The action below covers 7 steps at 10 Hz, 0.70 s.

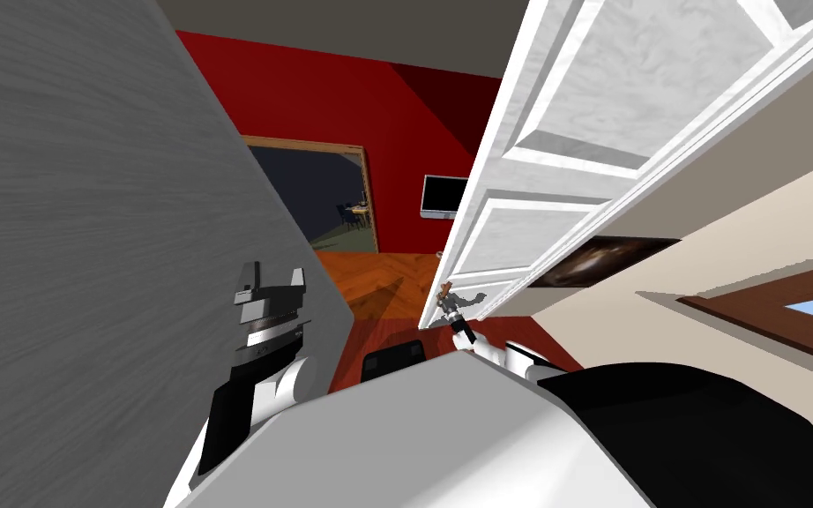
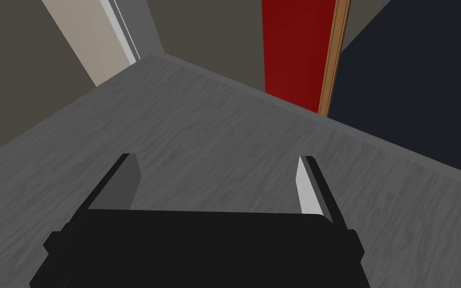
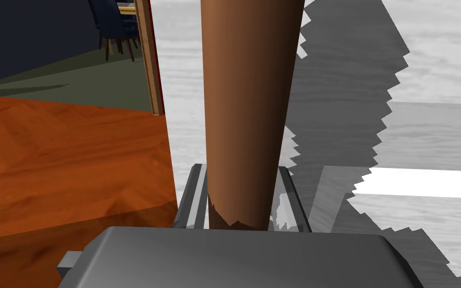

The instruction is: Pull the door open

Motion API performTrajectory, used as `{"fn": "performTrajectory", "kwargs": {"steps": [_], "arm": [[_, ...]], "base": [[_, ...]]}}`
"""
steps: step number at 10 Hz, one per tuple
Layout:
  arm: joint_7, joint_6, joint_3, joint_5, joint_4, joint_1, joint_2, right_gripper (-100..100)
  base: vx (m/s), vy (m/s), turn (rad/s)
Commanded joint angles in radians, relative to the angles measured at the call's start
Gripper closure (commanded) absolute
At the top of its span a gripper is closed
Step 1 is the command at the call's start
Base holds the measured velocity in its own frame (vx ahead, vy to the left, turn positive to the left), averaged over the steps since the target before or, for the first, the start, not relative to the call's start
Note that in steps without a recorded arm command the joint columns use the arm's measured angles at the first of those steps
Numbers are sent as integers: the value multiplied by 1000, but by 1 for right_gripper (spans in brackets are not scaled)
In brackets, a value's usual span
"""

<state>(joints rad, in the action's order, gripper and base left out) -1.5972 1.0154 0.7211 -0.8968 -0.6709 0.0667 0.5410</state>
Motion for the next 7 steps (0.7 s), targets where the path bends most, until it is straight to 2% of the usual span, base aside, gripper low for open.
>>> {"fn": "performTrajectory", "kwargs": {"steps": [1, 3, 4, 7], "arm": [[-23, 20, 22, 9, 1, -2, 15, 100], [-44, 36, 46, 17, -5, -9, 32, 100], [-33, 26, 38, 14, -5, -9, 26, 100], [-70, 82, 91, 20, -4, -34, 60, 100]], "base": [[-208, -48, 94], [-187, -54, 71], [-89, -24, 17], [-175, -79, 141]]}}
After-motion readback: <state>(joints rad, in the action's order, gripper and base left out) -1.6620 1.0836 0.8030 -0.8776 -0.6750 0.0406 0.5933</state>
